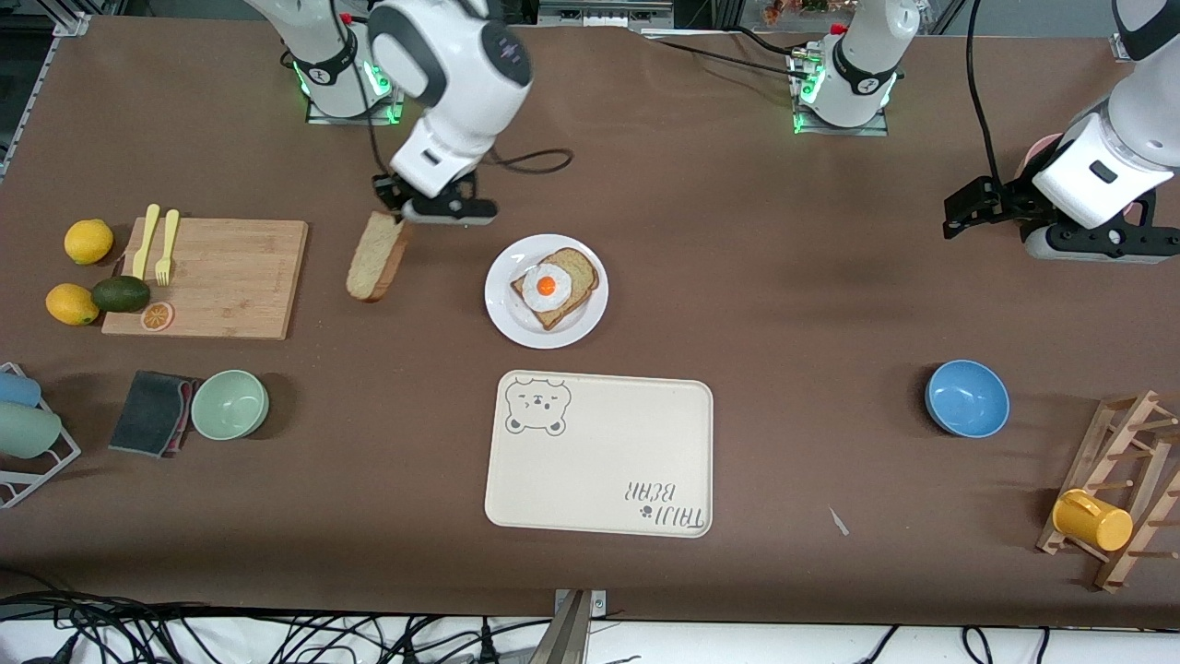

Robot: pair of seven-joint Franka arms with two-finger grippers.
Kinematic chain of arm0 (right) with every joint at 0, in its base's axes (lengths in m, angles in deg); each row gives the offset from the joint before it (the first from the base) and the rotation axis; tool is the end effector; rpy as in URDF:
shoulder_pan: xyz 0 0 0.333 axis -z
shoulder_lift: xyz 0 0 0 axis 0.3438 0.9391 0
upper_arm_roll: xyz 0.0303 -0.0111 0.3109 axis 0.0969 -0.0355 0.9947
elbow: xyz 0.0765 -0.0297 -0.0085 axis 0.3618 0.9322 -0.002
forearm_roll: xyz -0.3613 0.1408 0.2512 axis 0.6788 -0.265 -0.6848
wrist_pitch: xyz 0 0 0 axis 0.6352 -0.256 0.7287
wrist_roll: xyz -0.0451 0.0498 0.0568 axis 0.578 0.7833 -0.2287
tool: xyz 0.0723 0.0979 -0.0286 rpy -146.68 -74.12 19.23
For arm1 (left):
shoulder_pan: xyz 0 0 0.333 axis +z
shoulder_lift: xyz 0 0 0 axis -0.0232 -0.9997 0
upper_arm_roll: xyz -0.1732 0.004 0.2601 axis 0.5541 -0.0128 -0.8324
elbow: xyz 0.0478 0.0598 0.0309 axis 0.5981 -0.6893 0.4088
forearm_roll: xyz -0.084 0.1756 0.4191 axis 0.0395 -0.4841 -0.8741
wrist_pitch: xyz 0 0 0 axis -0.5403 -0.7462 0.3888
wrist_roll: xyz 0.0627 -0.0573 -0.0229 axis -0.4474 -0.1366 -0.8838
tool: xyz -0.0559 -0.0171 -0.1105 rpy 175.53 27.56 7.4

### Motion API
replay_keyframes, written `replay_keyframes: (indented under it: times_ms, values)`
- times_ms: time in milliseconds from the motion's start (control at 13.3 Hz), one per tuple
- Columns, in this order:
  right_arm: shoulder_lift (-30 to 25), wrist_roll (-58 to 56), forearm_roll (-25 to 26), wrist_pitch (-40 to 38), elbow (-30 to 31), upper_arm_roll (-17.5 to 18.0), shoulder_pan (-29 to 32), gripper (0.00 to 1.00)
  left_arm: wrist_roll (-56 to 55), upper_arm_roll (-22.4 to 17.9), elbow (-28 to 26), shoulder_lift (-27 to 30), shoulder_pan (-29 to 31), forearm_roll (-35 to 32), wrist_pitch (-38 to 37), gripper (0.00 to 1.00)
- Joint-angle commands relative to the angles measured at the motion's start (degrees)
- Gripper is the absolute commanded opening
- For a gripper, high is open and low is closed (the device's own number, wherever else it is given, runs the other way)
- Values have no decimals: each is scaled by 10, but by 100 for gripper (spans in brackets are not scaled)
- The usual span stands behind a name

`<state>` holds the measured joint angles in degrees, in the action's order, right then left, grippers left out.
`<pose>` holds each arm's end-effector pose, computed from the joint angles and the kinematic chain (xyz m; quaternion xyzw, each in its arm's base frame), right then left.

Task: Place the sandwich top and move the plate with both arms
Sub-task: 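Carry the bread slice with the right gripper onto the egg toast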

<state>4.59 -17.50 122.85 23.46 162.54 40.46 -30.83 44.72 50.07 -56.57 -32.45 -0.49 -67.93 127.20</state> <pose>0.4432 0.4155 0.3496 0.9393 0.1703 0.0154 0.2974 0.6141 -0.0505 0.5488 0.9993 -0.0107 -0.0347 0.0111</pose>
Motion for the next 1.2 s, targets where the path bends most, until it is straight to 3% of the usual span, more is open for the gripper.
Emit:
replay_keyframes:
  times_ms: [0,225,451,676,1126]
  values:
    - [129,-4,-6,-65,-150,-3,-46,0,-8,2,15,-5,-3,-19,-11,100]
    - [249,28,-15,-127,-319,-15,-99,0,-8,2,15,-5,-3,-19,-11,100]
    - [342,84,-16,-154,-439,-47,-165,0,-8,4,15,-5,-3,-19,-11,100]
    - [414,173,-21,-138,-488,-68,-246,0,-8,4,15,-5,-3,-19,-11,100]
    - [437,196,-35,-142,-504,-69,-259,0,-8,4,15,-5,-3,-19,-11,100]
